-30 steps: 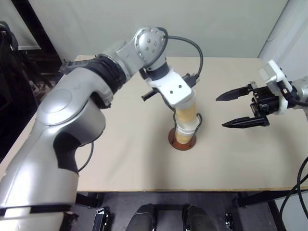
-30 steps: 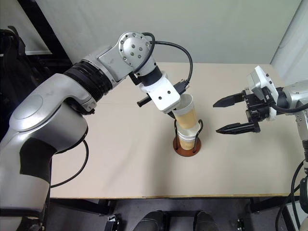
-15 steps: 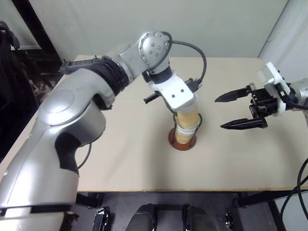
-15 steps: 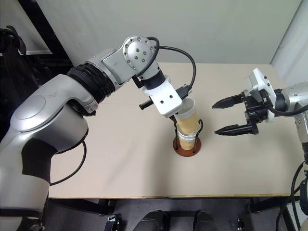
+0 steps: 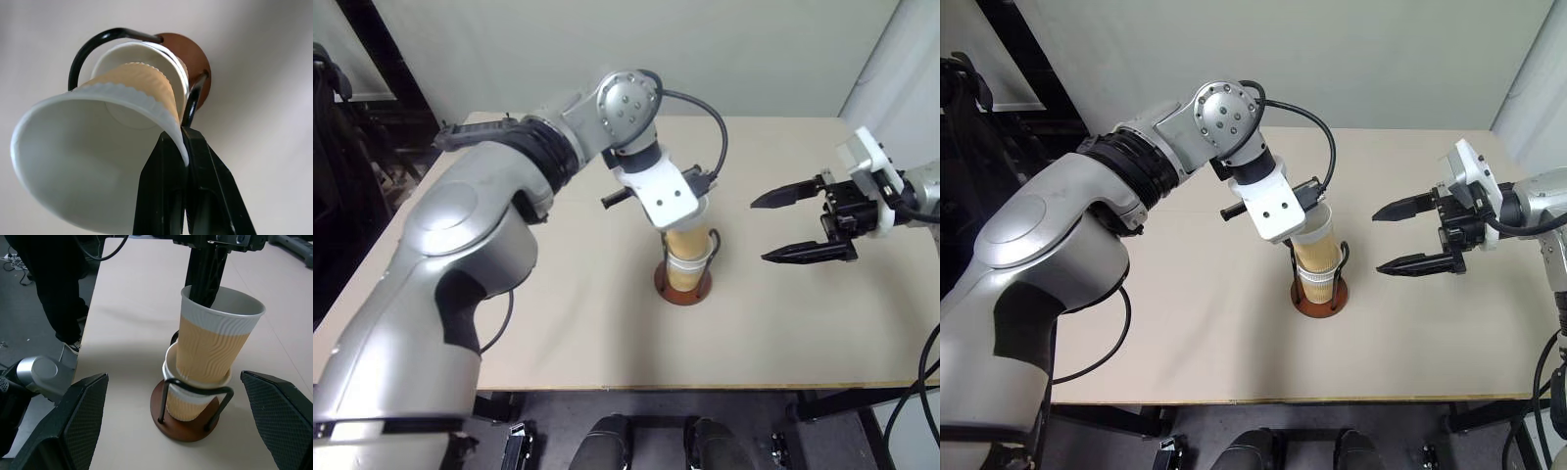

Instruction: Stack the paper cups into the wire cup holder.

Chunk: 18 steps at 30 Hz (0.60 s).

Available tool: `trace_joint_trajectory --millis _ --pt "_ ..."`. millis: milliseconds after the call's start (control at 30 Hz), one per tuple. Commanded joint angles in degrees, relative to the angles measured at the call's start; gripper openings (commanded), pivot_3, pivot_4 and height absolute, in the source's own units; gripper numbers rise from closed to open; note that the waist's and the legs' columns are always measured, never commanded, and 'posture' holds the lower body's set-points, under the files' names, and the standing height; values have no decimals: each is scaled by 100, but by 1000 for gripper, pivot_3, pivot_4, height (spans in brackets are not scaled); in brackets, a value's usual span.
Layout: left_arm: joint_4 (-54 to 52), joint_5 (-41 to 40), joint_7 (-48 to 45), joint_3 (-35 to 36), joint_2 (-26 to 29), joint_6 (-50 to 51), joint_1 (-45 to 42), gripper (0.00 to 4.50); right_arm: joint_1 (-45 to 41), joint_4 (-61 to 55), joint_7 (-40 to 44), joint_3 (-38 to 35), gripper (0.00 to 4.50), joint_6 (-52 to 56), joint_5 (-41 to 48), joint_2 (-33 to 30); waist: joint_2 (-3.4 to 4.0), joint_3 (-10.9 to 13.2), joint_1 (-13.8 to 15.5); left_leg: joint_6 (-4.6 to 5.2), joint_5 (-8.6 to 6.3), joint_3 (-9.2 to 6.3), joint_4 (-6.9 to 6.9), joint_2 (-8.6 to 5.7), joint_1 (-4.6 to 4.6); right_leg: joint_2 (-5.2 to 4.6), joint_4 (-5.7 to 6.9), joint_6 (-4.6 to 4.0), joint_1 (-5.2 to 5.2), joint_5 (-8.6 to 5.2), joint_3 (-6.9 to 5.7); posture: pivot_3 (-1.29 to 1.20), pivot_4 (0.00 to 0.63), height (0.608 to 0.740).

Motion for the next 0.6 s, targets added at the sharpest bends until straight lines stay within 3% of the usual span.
trace_joint_trajectory --millis 33,200,367,500,600 --pt "95 98 -171 233 -69 -55 -115 1005 -35 -186 -42 -255 4500 -10 116 -60 0 0 0 0 0 0 0 0 0 0 -1 0 0 0 0 0 150 740" --pt "125 114 -171 392 -117 -44 -94 2846 -10 -187 -24 -249 4500 -17 109 -69 0 0 1 0 -3 0 -1 0 -1 0 -6 1 0 0 0 0 150 740" --pt "270 -138 -171 1236 -236 609 -49 4460 -13 -130 -21 -223 4500 -27 69 -71 0 0 1 -1 -6 0 -2 0 -2 1 -9 3 0 -1 0 0 150 740" --pt "643 -306 -40 2553 -165 1586 45 4460 23 2 -134 -223 4500 -5 -20 -83 0 0 -3 -1 -7 1 -3 0 -3 1 -13 4 1 -2 0 0 150 740" --pt "751 -315 340 3603 231 2397 360 4460 56 93 -370 -210 4500 137 -118 -97 5 -3 -31 -2 -7 1 -8 2 1 2 -14 11 1 -7 0 0 150 740"
